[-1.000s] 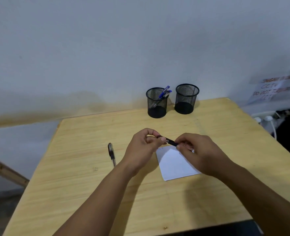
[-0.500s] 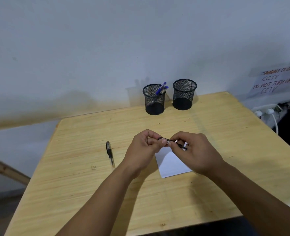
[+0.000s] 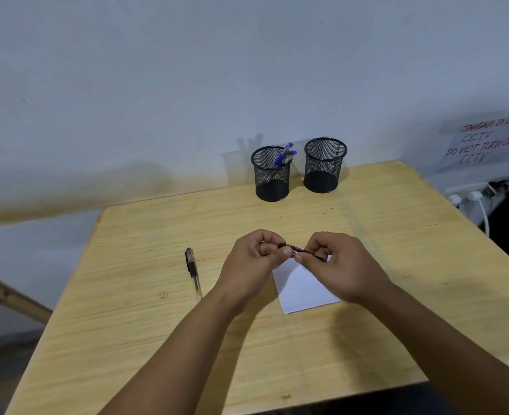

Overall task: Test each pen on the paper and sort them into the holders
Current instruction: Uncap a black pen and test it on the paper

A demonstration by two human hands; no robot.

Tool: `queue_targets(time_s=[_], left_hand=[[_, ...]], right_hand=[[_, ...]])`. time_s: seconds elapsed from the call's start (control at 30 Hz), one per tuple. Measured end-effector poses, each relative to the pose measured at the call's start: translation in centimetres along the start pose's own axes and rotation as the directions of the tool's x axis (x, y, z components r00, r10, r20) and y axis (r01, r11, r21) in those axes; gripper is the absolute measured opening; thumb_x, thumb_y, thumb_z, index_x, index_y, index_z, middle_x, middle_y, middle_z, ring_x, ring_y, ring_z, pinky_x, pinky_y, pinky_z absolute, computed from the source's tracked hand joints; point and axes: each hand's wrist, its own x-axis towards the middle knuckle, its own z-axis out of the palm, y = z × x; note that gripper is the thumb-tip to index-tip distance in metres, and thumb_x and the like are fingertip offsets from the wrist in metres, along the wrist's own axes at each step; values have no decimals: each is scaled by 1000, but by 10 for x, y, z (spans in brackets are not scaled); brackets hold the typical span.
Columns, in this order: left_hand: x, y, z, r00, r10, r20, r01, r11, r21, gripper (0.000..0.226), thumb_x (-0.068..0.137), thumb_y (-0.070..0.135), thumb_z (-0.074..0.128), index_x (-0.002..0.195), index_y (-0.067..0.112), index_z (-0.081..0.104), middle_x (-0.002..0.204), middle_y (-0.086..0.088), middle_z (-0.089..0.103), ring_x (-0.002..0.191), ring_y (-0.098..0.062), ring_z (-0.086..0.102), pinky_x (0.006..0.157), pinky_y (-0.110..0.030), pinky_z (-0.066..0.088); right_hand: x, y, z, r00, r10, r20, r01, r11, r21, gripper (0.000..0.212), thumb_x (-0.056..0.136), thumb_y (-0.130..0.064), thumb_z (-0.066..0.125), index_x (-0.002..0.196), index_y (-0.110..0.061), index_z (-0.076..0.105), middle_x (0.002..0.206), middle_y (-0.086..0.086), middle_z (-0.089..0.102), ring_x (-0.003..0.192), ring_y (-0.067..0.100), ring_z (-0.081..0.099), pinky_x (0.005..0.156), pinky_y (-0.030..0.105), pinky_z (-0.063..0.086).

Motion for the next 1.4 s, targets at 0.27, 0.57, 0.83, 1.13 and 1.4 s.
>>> queue_targets(time_s=[0.27,0.57,0.83,1.13,1.4], left_hand=[[8,-1,-13,975,-24,-220,20,1000,-18,12,87,28,71,99,24,68,82,8,77,61,2,59,77,-33,50],[28,-21,-47,953,46,-298,115,857,502,29,92,36,55,117,37,69,72,17,68,56,-5,56,86,-36,53],[30,-32,-45,938,262,-225,51,539,841,29,94,40,47,119,36,60,86,7,62,87,-23,59,81,-39,45],[-17,-40,-9,912,392,-124,-179,650,739,50,91,35,56,139,23,53,133,6,56,125,-12,45,100,-25,37],[-23,-60,1,951,285,117,-241,451,860,79,88,62,43,152,18,28,161,2,25,147,-18,21,118,-30,18]], right_hand=[[-2,9,0,997,57,45,-63,986,152,12,95,-22,58,97,-28,68,75,-5,62,63,11,54,61,27,44],[-14,10,4,981,193,-31,-158,878,453,16,91,-8,67,101,-18,74,92,6,73,72,20,75,67,36,63],[-16,13,2,979,199,-40,-130,767,628,29,94,4,56,104,-16,75,95,5,77,90,22,75,82,37,59],[-15,10,-5,943,53,-329,99,899,428,27,81,-10,77,107,-13,71,90,-2,77,85,14,74,79,29,59],[2,3,12,945,136,-298,8,900,435,14,92,-17,66,90,-31,68,81,-11,74,77,9,74,74,26,61]])
